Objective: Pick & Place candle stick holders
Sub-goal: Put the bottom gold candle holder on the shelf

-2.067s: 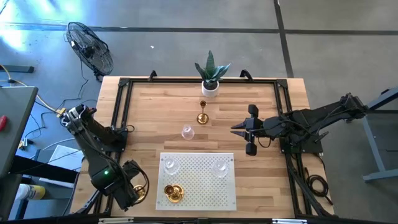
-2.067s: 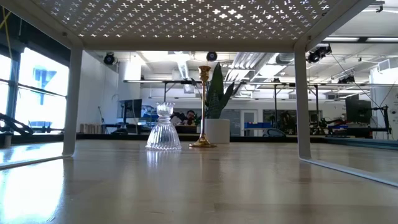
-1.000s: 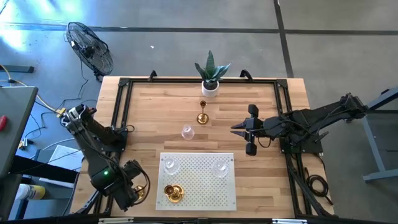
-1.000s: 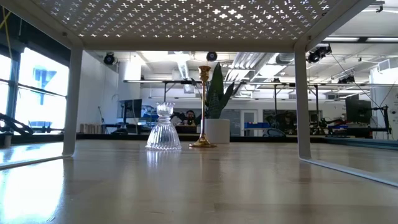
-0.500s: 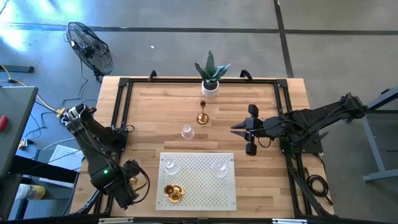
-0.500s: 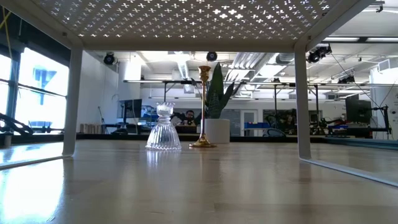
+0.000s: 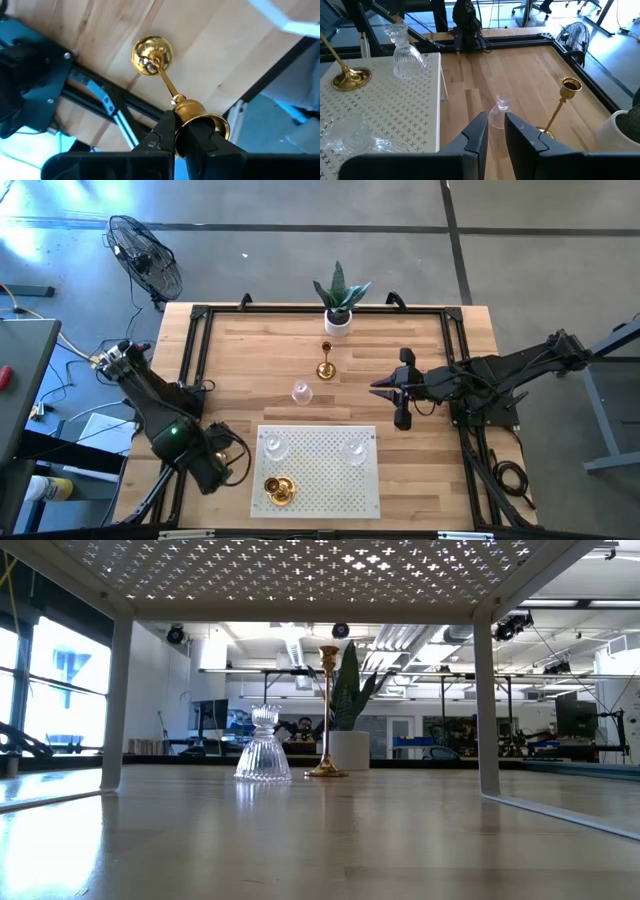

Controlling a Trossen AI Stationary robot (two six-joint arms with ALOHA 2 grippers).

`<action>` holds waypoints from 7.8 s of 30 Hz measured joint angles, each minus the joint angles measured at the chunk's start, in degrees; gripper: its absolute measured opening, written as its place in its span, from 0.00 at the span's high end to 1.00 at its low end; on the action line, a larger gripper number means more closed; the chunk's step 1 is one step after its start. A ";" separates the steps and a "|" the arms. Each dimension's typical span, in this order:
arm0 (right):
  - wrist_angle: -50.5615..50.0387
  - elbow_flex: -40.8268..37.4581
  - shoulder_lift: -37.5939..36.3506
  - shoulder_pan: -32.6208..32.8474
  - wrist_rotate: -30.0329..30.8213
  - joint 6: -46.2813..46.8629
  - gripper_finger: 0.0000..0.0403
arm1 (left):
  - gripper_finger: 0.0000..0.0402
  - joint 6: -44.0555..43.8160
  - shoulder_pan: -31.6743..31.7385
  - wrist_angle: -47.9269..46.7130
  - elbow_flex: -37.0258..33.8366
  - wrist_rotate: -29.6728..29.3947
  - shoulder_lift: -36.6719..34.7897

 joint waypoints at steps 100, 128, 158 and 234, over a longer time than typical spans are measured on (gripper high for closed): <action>41.93 0.00 16.12 10.85 26.98 -64.04 0.52 | 0.99 85.10 34.93 51.54 2.14 -33.25 -10.58; 53.54 0.00 21.64 4.69 31.62 -75.55 0.52 | 0.99 85.08 30.88 57.00 2.09 -32.83 -5.93; 49.28 0.00 21.70 4.73 36.70 -73.89 0.98 | 0.85 84.05 30.91 57.00 2.12 -29.98 -5.92; 28.46 5.60 18.60 25.82 -10.62 -17.57 0.98 | 0.76 60.80 30.50 35.75 2.10 -22.22 -22.37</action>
